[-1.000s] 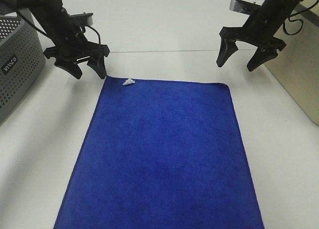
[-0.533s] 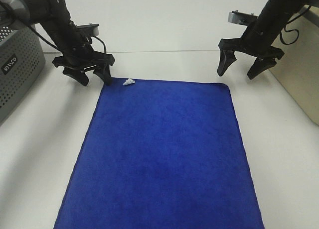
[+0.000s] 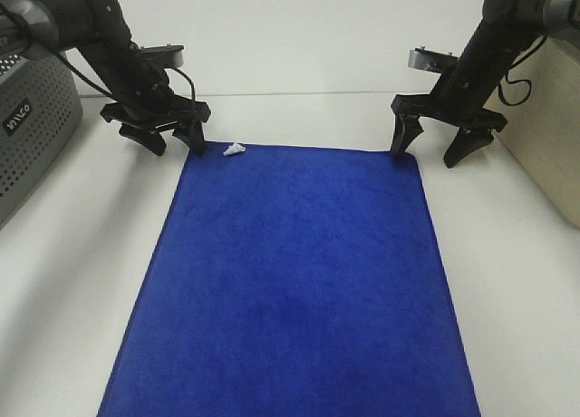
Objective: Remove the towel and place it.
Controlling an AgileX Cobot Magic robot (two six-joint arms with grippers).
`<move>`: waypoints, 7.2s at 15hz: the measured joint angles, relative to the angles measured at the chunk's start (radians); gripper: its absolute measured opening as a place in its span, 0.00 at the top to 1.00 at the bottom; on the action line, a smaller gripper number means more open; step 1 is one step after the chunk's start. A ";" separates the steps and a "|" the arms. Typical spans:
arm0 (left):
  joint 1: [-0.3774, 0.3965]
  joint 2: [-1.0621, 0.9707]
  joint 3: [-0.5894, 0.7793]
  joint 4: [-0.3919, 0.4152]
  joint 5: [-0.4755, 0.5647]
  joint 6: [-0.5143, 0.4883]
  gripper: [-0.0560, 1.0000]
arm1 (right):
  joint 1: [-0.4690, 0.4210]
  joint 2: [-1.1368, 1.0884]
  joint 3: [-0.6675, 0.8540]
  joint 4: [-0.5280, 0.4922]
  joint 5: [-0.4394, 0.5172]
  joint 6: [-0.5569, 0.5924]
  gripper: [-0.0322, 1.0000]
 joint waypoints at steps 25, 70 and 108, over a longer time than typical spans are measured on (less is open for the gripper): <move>-0.111 0.028 -0.034 0.051 -0.040 0.044 0.93 | 0.100 0.034 -0.006 0.009 -0.052 -0.033 0.90; -0.075 0.072 -0.046 0.377 -0.783 -0.038 0.93 | 0.104 0.153 -0.190 -0.028 -0.667 -0.365 0.95; -0.022 0.129 -0.046 0.382 -0.924 -0.113 0.33 | 0.065 0.140 -0.192 0.156 -0.658 -0.472 0.33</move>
